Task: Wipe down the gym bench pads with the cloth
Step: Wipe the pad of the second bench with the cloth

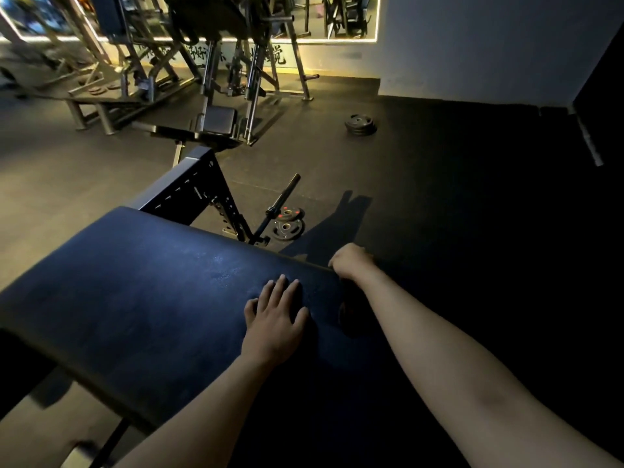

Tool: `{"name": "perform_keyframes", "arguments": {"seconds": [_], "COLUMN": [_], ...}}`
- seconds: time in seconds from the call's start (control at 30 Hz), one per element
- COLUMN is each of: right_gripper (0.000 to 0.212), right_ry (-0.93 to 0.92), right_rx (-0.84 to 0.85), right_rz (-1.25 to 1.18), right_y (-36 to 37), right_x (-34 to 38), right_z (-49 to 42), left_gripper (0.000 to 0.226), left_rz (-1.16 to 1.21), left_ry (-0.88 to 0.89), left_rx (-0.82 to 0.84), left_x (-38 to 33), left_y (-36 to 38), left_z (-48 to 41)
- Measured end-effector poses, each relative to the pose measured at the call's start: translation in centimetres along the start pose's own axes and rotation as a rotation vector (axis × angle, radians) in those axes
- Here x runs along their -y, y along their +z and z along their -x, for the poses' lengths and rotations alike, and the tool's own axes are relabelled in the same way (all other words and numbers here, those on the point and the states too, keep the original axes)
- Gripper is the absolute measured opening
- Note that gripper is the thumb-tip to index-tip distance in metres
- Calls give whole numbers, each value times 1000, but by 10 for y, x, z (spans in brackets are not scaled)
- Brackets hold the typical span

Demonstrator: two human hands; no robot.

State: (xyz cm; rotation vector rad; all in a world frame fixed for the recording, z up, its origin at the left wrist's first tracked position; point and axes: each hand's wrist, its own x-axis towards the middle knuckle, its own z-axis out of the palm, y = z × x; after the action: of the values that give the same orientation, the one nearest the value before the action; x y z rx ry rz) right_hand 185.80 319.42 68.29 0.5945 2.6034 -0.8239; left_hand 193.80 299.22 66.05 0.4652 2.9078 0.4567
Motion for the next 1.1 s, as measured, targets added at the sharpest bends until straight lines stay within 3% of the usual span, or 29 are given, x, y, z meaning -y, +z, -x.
{"name": "perform_keyframes", "arguments": {"seconds": [0.13,0.2,0.37,0.53,0.67,0.73,0.9,1.0,1.1], "right_gripper": [33,32,34,38,31,26,37,43,49], "right_ry": [-192,-202,-68,123,215,143,-337,-526,-588], "right_rx": [105,123,52,49,-52,-128,-239,-176,-207], "right_rz": [-115,-132,50,55,70,-3,-281,-144,13], "right_y": [9,12,2,-27,-30,-21,20,39,46], "right_x": [34,36,-3,-62,-79,-67,4,22,-1], "right_z": [-13,-19,-13,1,12,17,39,60,77], "left_gripper": [61,61,60,60,60,60,71,73,76], "left_rz": [-26,-29,-37,-26,-18,-12,9,15,25], "left_ry": [-19,-25,-14,-13,-4,2,-4,-24,-81], "left_rx": [-14,-24,-28,-24,-40,-44,-33,5,8], "left_x": [0,-1,0,0,1,2,3,2,-1], "left_y": [3,4,4,3,4,5,2,-3,-7], "left_z": [-2,-4,-2,-1,-2,-1,-1,1,12]}}
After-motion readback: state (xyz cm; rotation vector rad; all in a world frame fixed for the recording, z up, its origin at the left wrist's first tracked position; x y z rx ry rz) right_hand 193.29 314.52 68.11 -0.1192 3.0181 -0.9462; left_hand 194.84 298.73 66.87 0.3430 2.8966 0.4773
